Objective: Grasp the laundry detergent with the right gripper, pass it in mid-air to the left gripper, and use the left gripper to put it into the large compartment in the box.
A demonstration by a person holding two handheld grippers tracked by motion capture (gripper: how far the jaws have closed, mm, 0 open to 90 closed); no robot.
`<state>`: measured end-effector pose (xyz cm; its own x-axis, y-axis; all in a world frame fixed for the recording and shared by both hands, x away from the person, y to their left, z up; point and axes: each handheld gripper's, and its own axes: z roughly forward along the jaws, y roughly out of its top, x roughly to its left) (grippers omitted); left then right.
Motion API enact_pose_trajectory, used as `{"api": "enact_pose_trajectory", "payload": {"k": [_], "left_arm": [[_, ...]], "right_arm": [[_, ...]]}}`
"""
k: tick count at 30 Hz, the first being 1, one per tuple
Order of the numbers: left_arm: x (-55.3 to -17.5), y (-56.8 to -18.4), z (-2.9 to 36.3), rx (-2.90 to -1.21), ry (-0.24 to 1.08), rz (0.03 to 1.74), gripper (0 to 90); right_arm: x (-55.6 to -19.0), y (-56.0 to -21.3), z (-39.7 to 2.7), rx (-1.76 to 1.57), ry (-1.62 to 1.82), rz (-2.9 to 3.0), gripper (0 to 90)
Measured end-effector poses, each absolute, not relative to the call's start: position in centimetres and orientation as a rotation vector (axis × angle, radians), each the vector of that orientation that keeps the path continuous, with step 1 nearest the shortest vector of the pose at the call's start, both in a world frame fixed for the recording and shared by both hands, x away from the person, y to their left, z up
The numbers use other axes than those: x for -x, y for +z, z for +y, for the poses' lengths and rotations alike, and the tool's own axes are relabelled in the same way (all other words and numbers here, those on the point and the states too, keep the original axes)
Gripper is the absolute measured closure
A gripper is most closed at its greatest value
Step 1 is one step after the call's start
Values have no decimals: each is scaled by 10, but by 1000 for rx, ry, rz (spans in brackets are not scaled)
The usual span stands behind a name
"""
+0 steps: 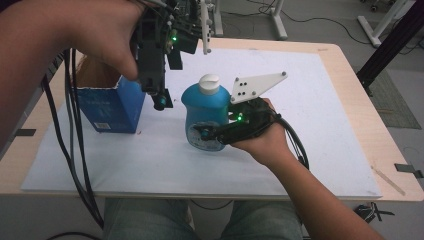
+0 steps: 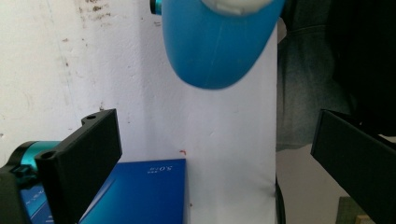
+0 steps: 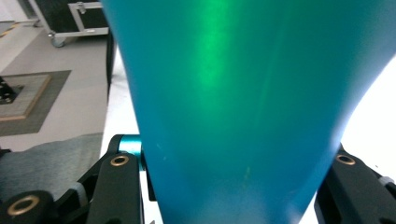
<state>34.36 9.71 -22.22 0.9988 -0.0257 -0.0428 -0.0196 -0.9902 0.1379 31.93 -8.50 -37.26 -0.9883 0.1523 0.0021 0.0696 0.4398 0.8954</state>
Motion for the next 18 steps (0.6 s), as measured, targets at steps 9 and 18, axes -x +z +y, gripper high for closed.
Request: {"api": "enact_pose_trajectory", "payload": {"k": [9,18], "left_arm": [[-341,-219,85,-2998,-56,-28,17],[-339,-217,78,-2996,-62,-11,17]], "right_arm": [[-327,-352,-84,-133,1627,2633,467],[-332,-338,-75,-64,1654,2691,467]]}}
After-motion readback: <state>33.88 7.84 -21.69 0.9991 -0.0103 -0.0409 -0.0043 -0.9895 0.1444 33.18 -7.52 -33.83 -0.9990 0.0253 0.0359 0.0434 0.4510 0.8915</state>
